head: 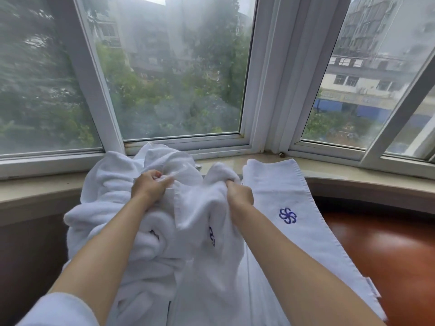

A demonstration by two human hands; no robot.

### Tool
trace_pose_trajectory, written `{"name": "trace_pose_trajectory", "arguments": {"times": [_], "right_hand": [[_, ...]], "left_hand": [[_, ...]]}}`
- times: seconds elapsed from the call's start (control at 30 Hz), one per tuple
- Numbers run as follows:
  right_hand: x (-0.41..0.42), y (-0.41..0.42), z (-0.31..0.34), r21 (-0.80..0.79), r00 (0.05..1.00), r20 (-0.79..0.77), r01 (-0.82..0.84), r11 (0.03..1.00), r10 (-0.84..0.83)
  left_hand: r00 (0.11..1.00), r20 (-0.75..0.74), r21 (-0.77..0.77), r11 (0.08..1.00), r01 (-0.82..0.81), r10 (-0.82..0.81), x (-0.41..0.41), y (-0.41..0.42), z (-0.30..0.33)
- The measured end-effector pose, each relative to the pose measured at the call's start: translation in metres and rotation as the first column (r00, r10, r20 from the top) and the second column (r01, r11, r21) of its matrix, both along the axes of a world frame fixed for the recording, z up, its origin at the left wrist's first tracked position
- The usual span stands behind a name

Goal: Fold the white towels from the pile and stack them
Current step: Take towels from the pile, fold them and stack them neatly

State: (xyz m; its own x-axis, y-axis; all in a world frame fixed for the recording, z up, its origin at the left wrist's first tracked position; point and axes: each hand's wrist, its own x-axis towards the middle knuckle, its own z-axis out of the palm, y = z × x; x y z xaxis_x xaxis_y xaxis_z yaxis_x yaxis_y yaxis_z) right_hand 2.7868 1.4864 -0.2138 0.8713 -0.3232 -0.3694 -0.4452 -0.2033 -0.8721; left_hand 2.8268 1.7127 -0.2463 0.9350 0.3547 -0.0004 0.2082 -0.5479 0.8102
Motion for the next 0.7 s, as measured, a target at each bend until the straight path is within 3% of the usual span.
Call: {"name": "trace_pose_trajectory", "arguments": {"times": [0.27, 0.37, 0.43, 0.5, 0.57, 0.7], "right_hand": [[0.042, 0.004, -0.06, -0.181, 0.99, 0.042, -0.127, 0.975, 0.137], [0.052, 0.005, -0.077, 0.02, 0.98, 0.189, -0.073, 0.997, 0.068], [0.057, 0.009, -0.085, 0.241, 0.993, 0.113, -0.009, 0.97, -0.018], [0.061, 0.01, -0.094, 0.491, 1.0, 0.008, -0.02, 0.871, 0.018], [0.062, 0.007, -0.098, 0.658, 0.999, 0.02, -0.035, 0.752, 0.029], [0.06, -0.001, -0.08, 0.763, 0.992, 0.115, -0.116, 0.636, 0.042]], "left_hand": [[1.0, 0.001, -0.096, 0.995, 0.025, -0.025, 0.015, 0.013, -0.008], [0.999, 0.001, -0.062, 0.998, 0.033, -0.033, 0.021, 0.014, -0.012], [0.999, 0.0, -0.047, 0.998, 0.041, -0.041, 0.025, 0.015, -0.013], [0.999, 0.0, -0.052, 0.998, 0.04, -0.04, 0.029, 0.017, -0.014], [0.999, -0.011, -0.047, 0.998, 0.051, -0.051, 0.033, 0.018, -0.015], [0.998, -0.041, -0.019, 0.998, 0.053, -0.054, 0.036, 0.013, -0.013]]}}
